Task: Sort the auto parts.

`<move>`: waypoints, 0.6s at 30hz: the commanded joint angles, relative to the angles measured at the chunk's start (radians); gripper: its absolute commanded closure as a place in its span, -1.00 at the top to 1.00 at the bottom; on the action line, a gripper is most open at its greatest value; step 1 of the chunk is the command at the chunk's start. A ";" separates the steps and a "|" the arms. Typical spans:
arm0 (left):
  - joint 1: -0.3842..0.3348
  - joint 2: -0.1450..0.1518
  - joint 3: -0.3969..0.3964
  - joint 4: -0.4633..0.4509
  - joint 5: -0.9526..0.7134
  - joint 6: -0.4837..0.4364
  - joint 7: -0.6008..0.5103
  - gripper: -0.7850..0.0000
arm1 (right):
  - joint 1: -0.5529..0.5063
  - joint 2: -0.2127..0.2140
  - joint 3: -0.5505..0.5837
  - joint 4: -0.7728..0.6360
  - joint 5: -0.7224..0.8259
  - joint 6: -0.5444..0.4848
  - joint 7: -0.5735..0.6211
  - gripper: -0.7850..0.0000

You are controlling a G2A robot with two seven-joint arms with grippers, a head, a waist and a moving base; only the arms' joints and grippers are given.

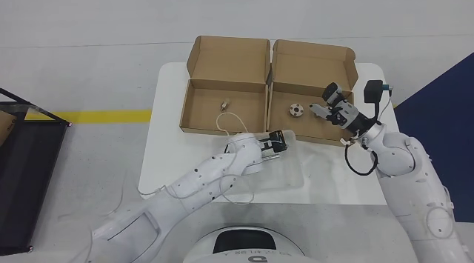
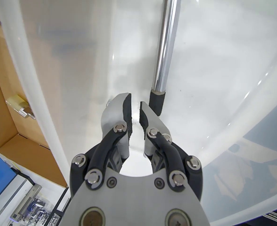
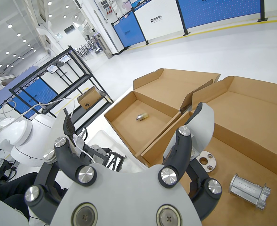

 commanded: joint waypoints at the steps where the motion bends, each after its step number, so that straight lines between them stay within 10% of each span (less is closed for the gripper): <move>1: -0.005 -0.005 0.005 0.008 -0.005 -0.011 -0.008 -0.37 | 0.000 0.000 0.000 0.000 0.000 0.000 0.000 1.00; 18: -0.030 -0.022 0.008 0.060 -0.088 -0.131 -0.017 -0.41 | 0.000 0.000 0.000 0.000 0.000 0.000 0.000 1.00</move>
